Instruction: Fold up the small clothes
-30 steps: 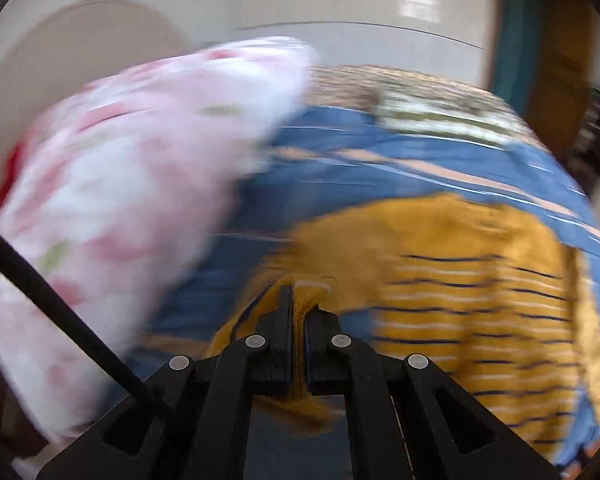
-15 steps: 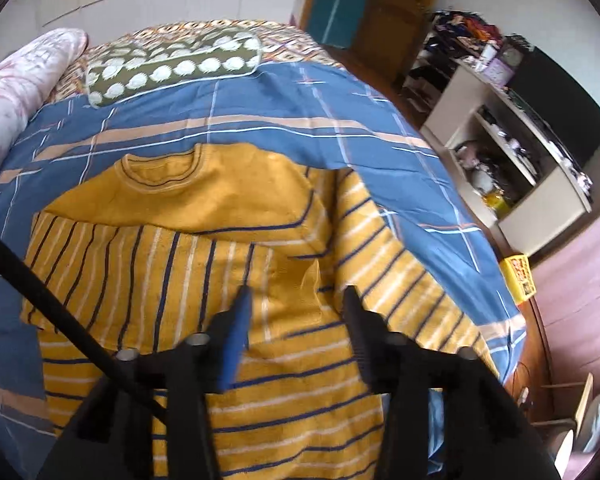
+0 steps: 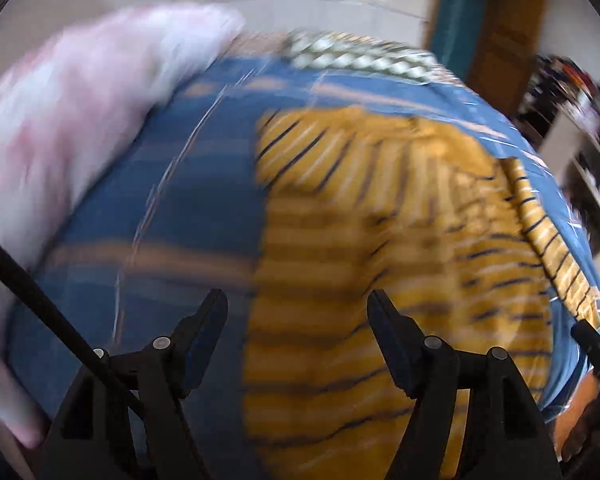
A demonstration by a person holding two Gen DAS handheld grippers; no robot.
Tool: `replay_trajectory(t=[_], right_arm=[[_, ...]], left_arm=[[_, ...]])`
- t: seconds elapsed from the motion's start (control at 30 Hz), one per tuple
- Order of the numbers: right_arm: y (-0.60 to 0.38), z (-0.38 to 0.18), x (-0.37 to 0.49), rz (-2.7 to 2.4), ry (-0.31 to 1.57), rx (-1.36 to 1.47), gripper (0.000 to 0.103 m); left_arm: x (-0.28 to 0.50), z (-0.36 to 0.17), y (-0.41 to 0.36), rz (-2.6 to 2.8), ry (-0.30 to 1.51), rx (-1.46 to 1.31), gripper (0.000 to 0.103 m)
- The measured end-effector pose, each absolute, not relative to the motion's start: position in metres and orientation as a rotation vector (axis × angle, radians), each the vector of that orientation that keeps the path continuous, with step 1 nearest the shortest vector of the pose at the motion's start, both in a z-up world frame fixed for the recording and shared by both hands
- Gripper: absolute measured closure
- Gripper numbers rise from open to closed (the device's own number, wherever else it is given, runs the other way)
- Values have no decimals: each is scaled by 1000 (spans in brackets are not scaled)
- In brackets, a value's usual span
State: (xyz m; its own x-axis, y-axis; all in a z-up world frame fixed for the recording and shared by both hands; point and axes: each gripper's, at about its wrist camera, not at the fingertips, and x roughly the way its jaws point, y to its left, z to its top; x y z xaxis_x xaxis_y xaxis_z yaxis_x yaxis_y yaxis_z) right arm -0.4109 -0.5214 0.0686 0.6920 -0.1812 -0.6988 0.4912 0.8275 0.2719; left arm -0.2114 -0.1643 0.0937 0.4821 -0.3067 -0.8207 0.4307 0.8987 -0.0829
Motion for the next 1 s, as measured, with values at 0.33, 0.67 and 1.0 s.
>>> replay_trajectory(t=[0.33, 0.67, 1.0], right_arm=[[-488, 47, -410, -415, 826, 371, 24], [-484, 34, -414, -263, 884, 475, 91], [-501, 36, -469, -311, 869, 528, 101]], left_arm=[[-253, 36, -131, -560, 1047, -5, 31], [-271, 58, -131, -445, 1031, 93, 88], [-289, 57, -82, -430, 1046, -38, 78]])
